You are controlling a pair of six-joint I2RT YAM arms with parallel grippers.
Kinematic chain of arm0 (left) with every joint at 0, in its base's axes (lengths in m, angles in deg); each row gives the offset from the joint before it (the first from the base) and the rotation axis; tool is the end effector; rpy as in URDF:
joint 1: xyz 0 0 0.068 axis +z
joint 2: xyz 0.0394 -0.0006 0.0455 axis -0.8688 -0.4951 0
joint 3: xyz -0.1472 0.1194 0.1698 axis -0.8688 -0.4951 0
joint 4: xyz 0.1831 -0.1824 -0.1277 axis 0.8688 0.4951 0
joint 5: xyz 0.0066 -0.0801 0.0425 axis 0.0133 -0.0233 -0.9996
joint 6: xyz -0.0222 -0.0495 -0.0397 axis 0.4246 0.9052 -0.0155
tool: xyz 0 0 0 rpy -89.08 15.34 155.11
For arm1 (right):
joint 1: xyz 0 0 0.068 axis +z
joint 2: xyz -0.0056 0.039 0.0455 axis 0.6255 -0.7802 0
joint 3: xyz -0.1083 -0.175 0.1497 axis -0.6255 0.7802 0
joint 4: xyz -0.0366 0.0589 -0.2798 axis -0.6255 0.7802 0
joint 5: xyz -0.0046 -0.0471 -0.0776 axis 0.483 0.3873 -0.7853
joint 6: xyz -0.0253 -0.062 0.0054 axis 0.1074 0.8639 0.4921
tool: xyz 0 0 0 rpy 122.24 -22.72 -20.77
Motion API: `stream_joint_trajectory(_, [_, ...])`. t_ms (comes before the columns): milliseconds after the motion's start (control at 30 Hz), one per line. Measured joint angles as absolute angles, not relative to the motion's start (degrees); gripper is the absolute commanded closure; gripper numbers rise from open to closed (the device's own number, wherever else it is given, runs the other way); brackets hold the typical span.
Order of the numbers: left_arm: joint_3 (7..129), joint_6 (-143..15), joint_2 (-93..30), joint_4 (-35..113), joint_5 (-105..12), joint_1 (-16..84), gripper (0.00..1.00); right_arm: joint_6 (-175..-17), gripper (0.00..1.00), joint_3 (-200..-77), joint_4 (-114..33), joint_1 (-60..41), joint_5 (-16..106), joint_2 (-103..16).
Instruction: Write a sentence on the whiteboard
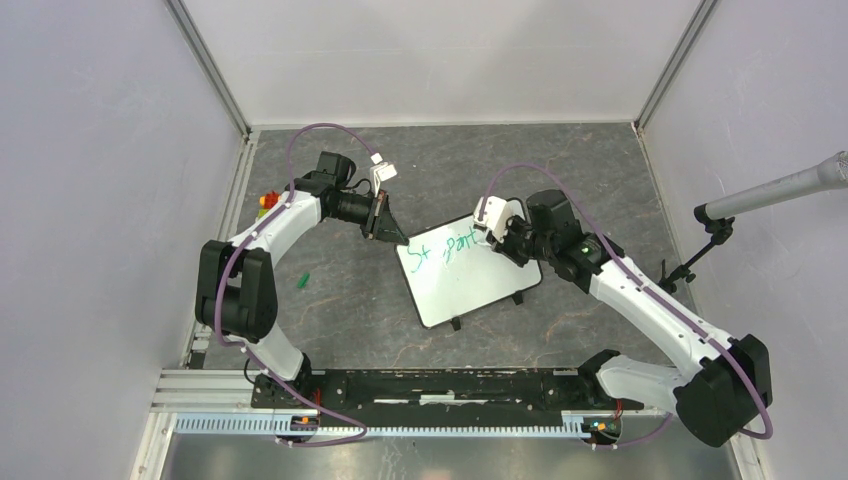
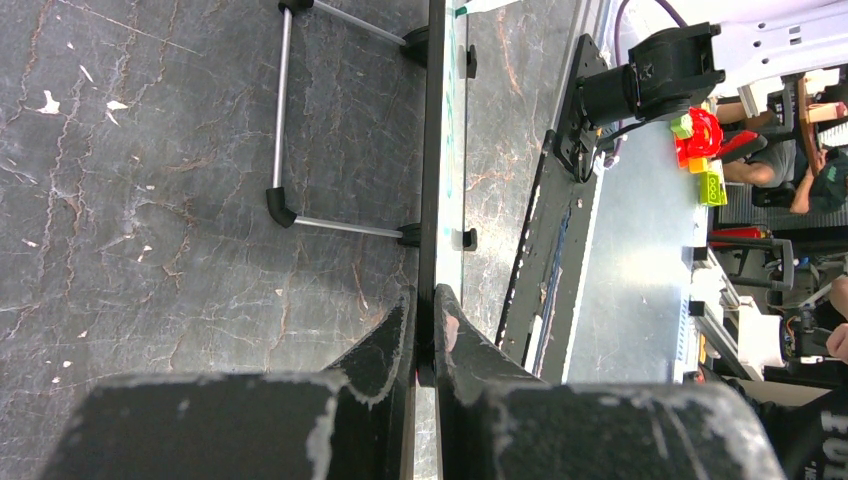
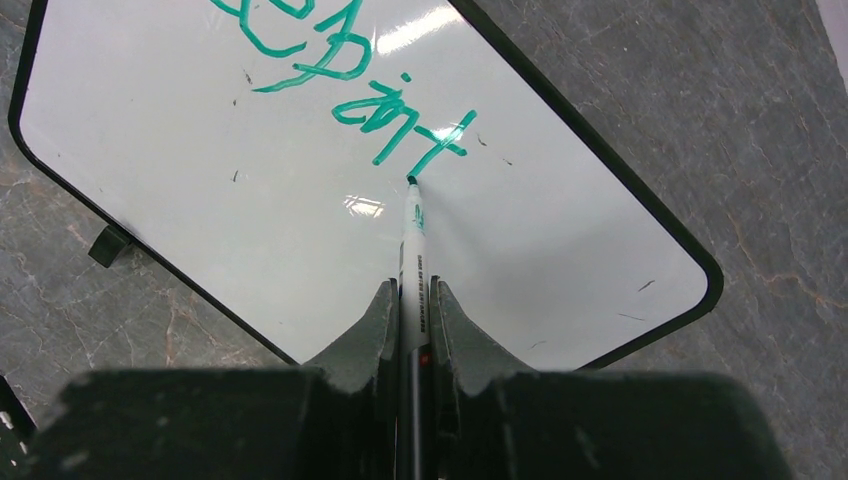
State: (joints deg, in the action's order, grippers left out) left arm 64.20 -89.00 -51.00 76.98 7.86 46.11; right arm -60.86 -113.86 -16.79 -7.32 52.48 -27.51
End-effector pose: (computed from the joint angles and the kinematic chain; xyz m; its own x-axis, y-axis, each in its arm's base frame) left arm 0.3358 -0.1342 0.2029 -0.7192 0.2895 -0.6316 0.6947 0.2856 -0.6602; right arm 0.2446 0.1658 0.2478 -0.1470 -0.6273 -0.7648 -0.8487 0.4771 -0.2282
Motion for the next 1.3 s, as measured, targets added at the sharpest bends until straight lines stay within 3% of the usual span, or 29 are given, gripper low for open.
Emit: stream_joint_trajectory(1300, [64.22, -89.02, -51.00, 77.11, 7.86, 46.11, 0.98, -59.76, 1.00, -115.59, -15.70, -7.61, 49.55, -27.75])
